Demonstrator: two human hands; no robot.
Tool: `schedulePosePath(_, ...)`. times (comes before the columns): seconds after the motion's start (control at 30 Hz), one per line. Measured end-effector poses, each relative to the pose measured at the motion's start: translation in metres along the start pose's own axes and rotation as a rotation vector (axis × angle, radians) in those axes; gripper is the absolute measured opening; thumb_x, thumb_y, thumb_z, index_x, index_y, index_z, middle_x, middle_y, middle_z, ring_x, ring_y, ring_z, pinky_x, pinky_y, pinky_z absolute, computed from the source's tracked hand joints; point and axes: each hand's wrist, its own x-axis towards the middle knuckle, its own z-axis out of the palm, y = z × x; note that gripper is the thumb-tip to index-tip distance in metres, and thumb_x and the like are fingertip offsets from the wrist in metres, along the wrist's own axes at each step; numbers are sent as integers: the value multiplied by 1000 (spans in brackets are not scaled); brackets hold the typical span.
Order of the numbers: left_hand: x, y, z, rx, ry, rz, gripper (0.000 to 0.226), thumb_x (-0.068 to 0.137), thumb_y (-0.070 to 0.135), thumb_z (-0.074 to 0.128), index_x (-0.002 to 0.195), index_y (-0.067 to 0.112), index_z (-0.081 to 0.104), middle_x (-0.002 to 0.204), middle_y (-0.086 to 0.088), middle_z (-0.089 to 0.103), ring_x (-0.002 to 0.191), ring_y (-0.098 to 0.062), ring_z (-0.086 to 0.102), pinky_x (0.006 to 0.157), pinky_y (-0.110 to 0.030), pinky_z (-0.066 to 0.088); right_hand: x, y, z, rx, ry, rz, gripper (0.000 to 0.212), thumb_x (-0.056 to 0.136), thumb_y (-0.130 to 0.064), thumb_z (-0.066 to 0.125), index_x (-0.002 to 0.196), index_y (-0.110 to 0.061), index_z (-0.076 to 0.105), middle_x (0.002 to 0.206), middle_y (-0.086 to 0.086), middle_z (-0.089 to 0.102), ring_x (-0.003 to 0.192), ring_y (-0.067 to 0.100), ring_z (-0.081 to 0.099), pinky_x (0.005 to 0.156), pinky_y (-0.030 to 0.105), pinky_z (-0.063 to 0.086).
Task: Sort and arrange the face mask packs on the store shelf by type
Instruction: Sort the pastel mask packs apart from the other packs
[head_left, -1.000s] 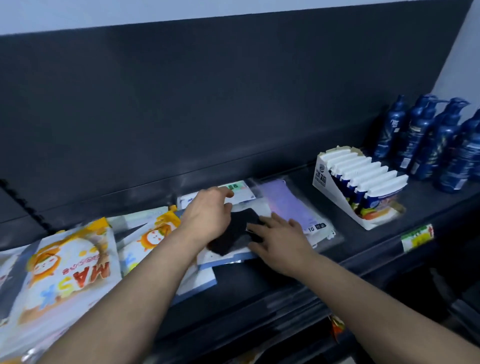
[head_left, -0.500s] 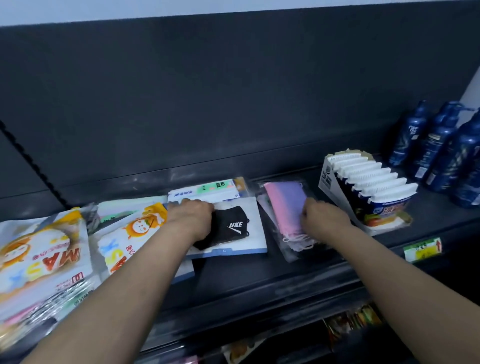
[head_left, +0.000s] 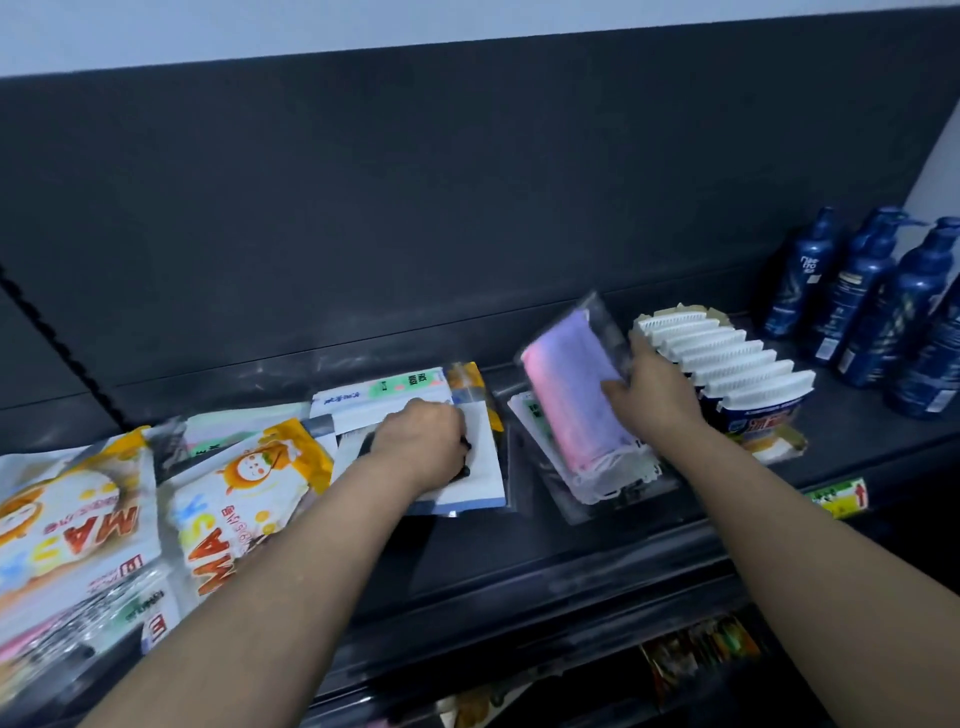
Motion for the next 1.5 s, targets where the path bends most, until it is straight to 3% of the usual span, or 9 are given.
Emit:
schedulePosePath(0.2,11,50,13,-368,-14,-72,20,89,14,49,94,5,66,106,-17,67,102,-34,61,74,-28,44,-12,10,-29,-156,132,-68,64,92,-4,45,148,-10,15,114,20,60,96,40,59,70,37,37)
schedulePosePath(0.37,29,76,32,-784,-69,-247,20,86,5,51,99,1,65,99,-19,69,91,-35,67,72,-35,55,-32,11,-23,-636,63,-264,70,91,-2,40,151,-10,4,125,17,55,90,33,64,60,34,37)
schedulePosePath(0.6,40,106,37,-1319,-122,-449,14,85,-1,61,79,9,53,70,-11,57,55,-17,48,46,-23,36,-34,29,-23,-654,4,-247,68,92,0,38,152,-14,9,116,15,55,91,32,62,60,34,36)
schedulePosePath(0.73,42,115,40,-1307,-123,-446,6,81,1,66,80,5,62,66,-10,57,49,-16,44,41,-19,30,-37,40,-25,-530,-13,-189,73,89,2,40,152,-18,8,113,14,56,84,31,60,58,34,36)
schedulePosePath(0.83,46,110,31,-1188,84,-407,12,81,0,54,81,3,65,76,-16,67,60,-27,60,51,-20,43,-35,46,-26,-277,24,-120,72,90,-4,43,151,-25,11,118,14,54,80,29,54,61,33,37)
schedulePosePath(0.97,46,68,2,-1036,339,-411,20,86,7,45,95,6,63,100,-15,70,91,-34,66,81,-43,57,-31,37,-18,144,41,-182,59,96,-14,44,149,-28,21,135,12,50,112,32,54,87,40,48)
schedulePosePath(1.17,-11,-24,-23,-782,627,-459,16,95,12,46,99,8,61,104,-13,68,98,-33,62,83,-38,49,-43,-12,7,398,-76,-218,58,95,-15,46,146,-36,29,143,-2,47,130,17,45,98,28,37)
schedulePosePath(1.37,-82,-121,-27,-777,642,-699,40,94,12,44,134,13,46,124,-14,62,110,-33,58,86,-36,47,-69,-103,51,413,-258,-380,59,91,-12,43,142,-40,34,140,0,48,91,23,59,79,31,45)
schedulePosePath(1.5,-151,-188,-23,-774,668,-769,55,93,12,41,145,24,31,123,-14,62,109,-33,59,93,-42,48,-101,-168,89,461,-359,-501,57,94,-12,44,144,-34,32,145,-2,44,129,18,45,102,31,38)
